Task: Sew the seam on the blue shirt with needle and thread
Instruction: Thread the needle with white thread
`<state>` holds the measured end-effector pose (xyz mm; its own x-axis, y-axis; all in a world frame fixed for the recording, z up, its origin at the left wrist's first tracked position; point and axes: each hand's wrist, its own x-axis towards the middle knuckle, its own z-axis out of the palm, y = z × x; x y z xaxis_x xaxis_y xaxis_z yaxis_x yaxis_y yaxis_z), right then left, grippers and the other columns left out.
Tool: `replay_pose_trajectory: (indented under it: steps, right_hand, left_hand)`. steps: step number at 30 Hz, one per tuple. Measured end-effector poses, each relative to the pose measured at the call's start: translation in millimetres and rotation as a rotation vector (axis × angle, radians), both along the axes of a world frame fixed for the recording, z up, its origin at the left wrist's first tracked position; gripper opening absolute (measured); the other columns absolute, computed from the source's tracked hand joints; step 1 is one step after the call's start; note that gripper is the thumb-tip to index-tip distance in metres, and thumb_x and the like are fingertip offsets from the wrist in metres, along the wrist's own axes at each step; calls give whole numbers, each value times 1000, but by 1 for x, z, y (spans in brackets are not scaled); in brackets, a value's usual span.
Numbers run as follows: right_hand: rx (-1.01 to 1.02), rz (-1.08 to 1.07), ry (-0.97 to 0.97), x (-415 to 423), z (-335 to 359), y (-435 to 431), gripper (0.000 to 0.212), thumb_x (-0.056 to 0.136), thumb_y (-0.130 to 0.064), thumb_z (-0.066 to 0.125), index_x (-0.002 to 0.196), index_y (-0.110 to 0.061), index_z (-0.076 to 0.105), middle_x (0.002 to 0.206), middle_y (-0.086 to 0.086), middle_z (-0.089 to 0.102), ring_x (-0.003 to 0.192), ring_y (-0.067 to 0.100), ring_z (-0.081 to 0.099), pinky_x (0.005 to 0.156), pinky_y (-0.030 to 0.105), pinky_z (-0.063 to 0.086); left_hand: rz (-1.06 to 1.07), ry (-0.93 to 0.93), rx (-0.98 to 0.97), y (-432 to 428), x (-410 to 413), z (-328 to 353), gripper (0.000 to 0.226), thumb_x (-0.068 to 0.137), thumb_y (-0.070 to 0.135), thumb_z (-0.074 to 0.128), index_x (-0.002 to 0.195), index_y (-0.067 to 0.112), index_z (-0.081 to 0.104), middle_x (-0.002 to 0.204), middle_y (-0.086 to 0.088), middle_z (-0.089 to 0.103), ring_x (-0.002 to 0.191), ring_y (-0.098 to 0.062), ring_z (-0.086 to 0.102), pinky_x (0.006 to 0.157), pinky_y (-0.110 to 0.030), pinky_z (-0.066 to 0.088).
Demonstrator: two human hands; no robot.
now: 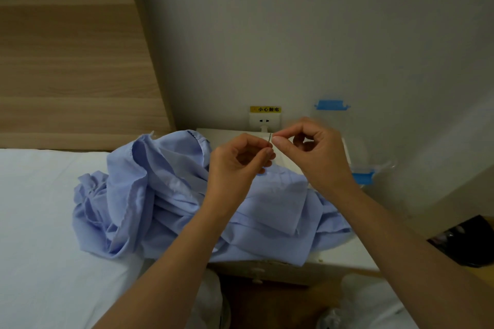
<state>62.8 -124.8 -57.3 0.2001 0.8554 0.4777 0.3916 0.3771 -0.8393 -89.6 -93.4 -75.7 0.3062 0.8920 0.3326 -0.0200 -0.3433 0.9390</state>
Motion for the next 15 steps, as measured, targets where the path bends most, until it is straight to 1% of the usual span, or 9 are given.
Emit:
replay_pose_trajectory:
  steps: [6, 12, 15]
  right_hand:
    - [12, 7, -4, 0, -1, 0, 11, 82, -10, 74, 77, -19, 69, 76, -6, 66, 66, 13, 53, 58, 18, 43]
    - [11, 7, 4, -1, -2, 1, 10, 81, -13, 72, 76, -21, 68, 75, -9, 65, 65, 11, 53, 58, 18, 43]
    - [8, -2, 2, -1, -2, 1, 6, 81, -16, 72, 76, -18, 68, 74, -10, 65, 66, 11, 53, 59, 17, 43]
  left_hand:
    - [-5, -1, -4, -1, 0, 1, 12, 88, 4, 65, 87, 16, 66, 80, -9, 72, 72, -21, 70, 65, -31, 59]
    - [-3, 5, -4, -1, 0, 1, 13, 88, 3, 65, 87, 17, 66, 80, -7, 72, 72, -20, 70, 65, -29, 59]
    - [-2, 7, 1, -1, -1, 2, 14, 88, 4, 65, 87, 17, 66, 80, -6, 72, 71, -18, 70, 64, -25, 58]
